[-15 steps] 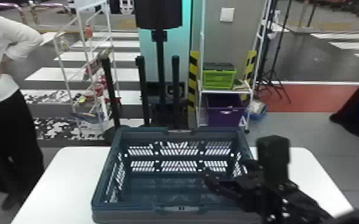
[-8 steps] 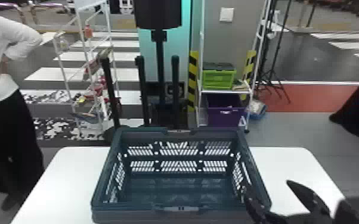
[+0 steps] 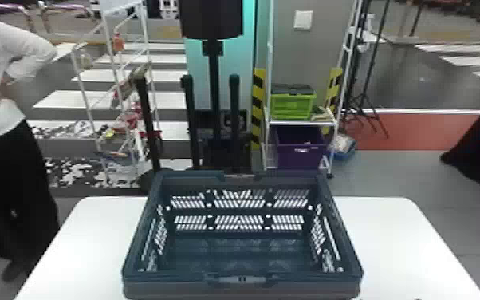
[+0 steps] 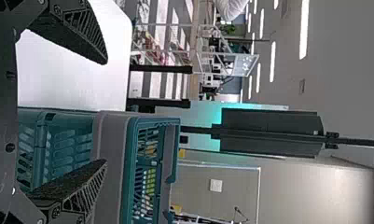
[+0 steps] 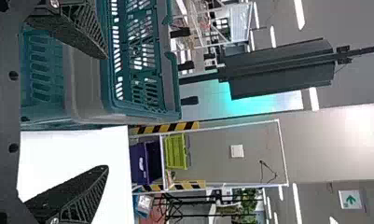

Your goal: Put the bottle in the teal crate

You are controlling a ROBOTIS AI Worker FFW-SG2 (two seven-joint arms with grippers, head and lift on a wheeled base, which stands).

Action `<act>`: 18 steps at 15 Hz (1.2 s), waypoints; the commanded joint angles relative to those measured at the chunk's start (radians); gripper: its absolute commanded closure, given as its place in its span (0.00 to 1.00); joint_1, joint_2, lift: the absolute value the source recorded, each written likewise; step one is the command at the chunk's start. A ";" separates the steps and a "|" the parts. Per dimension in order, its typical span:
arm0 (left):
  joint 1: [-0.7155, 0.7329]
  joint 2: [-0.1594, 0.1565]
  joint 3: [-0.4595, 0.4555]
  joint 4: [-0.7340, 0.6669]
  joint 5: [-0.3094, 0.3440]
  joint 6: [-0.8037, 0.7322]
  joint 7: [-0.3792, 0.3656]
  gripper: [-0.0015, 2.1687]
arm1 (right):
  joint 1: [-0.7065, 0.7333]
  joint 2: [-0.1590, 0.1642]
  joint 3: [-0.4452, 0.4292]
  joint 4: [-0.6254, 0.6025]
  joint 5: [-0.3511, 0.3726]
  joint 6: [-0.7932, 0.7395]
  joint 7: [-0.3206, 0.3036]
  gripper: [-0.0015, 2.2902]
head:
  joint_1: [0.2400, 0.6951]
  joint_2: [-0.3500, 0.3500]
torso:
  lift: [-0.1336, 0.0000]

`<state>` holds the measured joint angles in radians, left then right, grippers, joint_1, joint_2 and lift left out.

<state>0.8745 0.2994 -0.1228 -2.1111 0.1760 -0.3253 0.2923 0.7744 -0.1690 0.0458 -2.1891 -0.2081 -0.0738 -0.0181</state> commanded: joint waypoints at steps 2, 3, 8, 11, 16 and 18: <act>-0.005 0.000 0.002 0.000 -0.001 -0.001 -0.002 0.06 | 0.037 0.003 -0.023 0.055 0.001 -0.123 0.015 0.02 | 0.57 0.50 | 1.00; -0.009 -0.002 0.002 0.008 -0.004 -0.004 -0.002 0.06 | 0.037 0.003 -0.027 0.071 0.001 -0.157 0.017 0.02 | 0.57 0.50 | 1.00; 0.000 -0.003 -0.015 -0.006 -0.027 0.003 0.004 0.06 | 0.062 0.011 -0.035 0.075 0.001 -0.181 0.053 0.03 | 0.57 0.50 | 1.00; 0.004 -0.008 -0.028 0.008 -0.059 -0.013 0.013 0.06 | 0.077 0.016 -0.035 0.080 0.018 -0.185 0.056 0.03 | 0.57 0.50 | 1.00; 0.001 -0.013 -0.044 0.034 -0.104 -0.050 0.021 0.06 | 0.100 0.016 -0.055 0.075 0.024 -0.237 0.081 0.03 | 0.57 0.50 | 1.00; -0.002 -0.014 -0.049 0.051 -0.112 -0.071 0.022 0.06 | 0.105 0.016 -0.055 0.071 0.026 -0.243 0.087 0.03 | 0.57 0.50 | 1.00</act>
<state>0.8745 0.2869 -0.1678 -2.0730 0.0718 -0.3797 0.3144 0.8754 -0.1534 -0.0088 -2.1158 -0.1838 -0.3099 0.0661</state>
